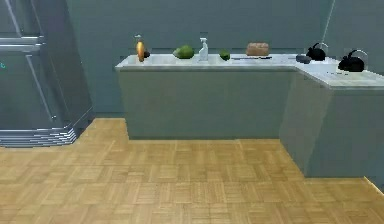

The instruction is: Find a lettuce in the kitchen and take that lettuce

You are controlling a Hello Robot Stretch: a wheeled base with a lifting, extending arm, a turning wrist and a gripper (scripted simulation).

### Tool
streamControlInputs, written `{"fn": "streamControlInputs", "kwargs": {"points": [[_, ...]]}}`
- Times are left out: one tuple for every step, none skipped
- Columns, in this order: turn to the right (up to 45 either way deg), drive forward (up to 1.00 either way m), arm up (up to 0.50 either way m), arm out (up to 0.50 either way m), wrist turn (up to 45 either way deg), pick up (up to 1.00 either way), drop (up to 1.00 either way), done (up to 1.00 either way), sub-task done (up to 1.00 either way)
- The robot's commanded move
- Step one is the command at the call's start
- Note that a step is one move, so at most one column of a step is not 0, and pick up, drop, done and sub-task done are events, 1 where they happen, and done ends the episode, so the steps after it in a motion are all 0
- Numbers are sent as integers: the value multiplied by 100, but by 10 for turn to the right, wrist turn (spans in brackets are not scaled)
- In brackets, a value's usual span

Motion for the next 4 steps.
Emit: {"fn": "streamControlInputs", "kwargs": {"points": [[30, 0, 0, 0, 0, 0, 0, 0, 0], [0, 25, 0, 0, 0, 0, 0, 0, 0], [-60, 0, 0, 0, 0, 0, 0, 0, 0], [0, 100, 0, 0, 0, 0, 0, 0, 0]]}}
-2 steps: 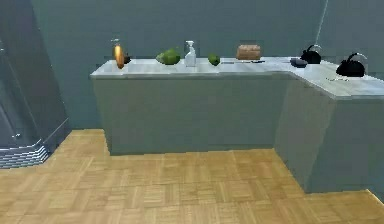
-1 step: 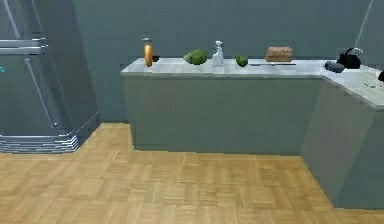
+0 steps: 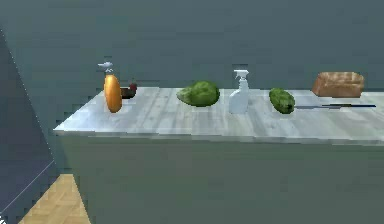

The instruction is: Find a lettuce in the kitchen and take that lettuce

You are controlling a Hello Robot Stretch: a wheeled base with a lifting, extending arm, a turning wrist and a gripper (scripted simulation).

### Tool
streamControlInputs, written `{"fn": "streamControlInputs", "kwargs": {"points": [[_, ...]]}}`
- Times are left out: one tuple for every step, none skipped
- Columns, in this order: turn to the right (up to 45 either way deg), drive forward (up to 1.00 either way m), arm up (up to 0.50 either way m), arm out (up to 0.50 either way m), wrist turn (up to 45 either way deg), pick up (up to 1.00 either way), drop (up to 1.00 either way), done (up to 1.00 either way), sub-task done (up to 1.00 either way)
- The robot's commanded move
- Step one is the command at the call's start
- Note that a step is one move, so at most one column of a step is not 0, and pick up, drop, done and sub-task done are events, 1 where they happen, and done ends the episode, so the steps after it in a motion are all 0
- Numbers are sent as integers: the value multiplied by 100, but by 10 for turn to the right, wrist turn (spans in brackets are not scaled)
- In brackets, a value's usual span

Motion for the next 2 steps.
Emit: {"fn": "streamControlInputs", "kwargs": {"points": [[0, 15, 0, 0, 0, 0, 0, 0, 0], [-450, 0, 0, 0, 0, 0, 0, 0, 0]]}}
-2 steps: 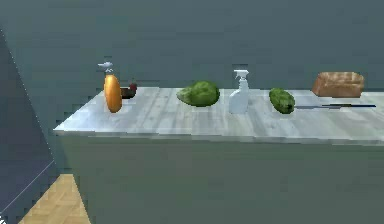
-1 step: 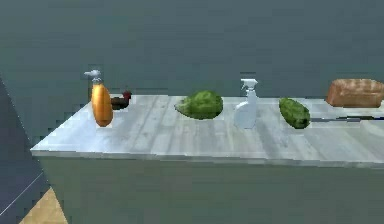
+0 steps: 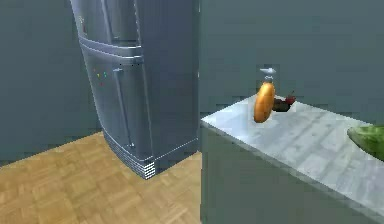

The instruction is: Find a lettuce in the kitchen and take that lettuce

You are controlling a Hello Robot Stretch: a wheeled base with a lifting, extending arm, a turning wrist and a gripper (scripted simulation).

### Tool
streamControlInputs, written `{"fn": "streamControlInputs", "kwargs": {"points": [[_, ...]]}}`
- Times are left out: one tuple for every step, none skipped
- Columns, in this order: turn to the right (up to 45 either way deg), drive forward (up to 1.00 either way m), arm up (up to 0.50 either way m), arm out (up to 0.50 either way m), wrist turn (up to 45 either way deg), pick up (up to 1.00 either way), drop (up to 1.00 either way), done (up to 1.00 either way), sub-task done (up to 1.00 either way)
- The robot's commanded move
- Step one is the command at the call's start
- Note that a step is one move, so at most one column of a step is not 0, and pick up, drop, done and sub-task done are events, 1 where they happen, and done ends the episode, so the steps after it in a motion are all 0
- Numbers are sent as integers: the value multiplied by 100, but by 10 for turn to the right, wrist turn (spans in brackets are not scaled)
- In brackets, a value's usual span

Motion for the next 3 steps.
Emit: {"fn": "streamControlInputs", "kwargs": {"points": [[-390, 0, 0, 0, 0, 0, 0, 0, 0], [450, 0, 0, 0, 0, 0, 0, 0, 0], [450, 0, 0, 0, 0, 0, 0, 0, 0]]}}
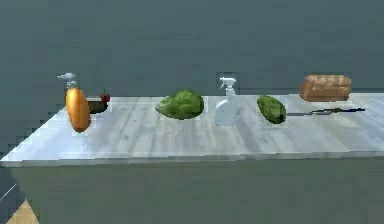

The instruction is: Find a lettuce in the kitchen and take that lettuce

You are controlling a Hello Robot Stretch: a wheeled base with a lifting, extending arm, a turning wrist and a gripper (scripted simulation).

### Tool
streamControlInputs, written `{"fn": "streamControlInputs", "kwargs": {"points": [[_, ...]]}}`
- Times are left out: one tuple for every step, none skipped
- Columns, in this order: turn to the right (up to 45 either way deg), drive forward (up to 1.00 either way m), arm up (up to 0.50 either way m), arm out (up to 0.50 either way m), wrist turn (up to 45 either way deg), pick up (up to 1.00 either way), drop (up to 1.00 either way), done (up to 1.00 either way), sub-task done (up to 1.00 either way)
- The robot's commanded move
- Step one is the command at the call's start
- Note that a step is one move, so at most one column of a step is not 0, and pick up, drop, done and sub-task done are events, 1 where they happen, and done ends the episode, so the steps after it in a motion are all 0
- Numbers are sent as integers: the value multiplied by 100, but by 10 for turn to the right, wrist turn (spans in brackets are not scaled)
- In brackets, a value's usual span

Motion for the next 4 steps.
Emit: {"fn": "streamControlInputs", "kwargs": {"points": [[420, 0, 0, 0, 0, 0, 0, 0, 0], [0, 55, 0, 0, 0, 0, 0, 0, 0], [-450, 0, 0, 0, 0, 0, 0, 0, 0], [-450, 0, 0, 0, 0, 0, 0, 0, 0]]}}
